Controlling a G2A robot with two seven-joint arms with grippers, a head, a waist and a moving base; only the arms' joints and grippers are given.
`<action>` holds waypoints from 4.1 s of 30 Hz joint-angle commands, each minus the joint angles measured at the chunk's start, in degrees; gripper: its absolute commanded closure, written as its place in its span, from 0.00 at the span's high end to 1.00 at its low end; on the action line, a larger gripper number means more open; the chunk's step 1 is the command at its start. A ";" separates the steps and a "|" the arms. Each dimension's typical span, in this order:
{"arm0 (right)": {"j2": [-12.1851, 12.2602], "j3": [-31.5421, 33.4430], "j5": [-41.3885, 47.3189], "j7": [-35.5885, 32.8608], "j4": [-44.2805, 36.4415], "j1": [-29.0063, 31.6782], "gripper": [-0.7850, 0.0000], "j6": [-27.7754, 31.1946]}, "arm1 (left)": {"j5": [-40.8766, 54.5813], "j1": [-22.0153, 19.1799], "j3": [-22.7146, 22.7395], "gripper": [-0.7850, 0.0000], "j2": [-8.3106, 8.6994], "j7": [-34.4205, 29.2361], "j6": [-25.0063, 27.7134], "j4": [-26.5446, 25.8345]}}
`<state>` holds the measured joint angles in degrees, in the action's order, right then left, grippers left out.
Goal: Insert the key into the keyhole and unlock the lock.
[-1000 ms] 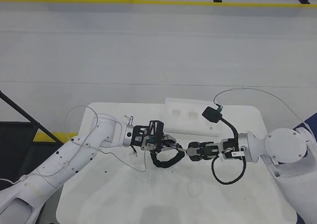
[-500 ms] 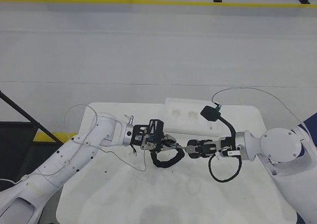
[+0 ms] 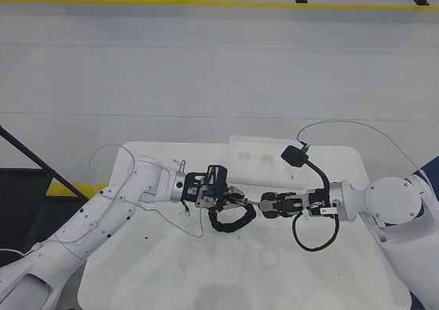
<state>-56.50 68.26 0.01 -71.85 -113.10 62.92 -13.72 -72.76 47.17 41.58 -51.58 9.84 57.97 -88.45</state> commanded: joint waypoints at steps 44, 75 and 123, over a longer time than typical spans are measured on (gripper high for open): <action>0.71 -3.79 2.41 0.21 2.66 -3.33 0.00 0.03 | -1.72 1.60 3.20 0.00 -0.21 -6.09 0.03 -4.51; 0.56 -8.26 0.98 -0.12 4.97 -8.79 0.00 -1.88 | 1.92 1.87 4.52 0.00 0.33 -13.90 0.03 -8.11; 2.16 -1.64 -2.39 4.77 7.02 -5.28 1.00 44.95 | 38.79 0.71 -2.43 0.00 -1.07 -16.26 0.03 6.06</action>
<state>-54.35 66.21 -1.21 -69.26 -105.87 57.21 30.56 -35.27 48.10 39.40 -52.71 -5.76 58.00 -82.54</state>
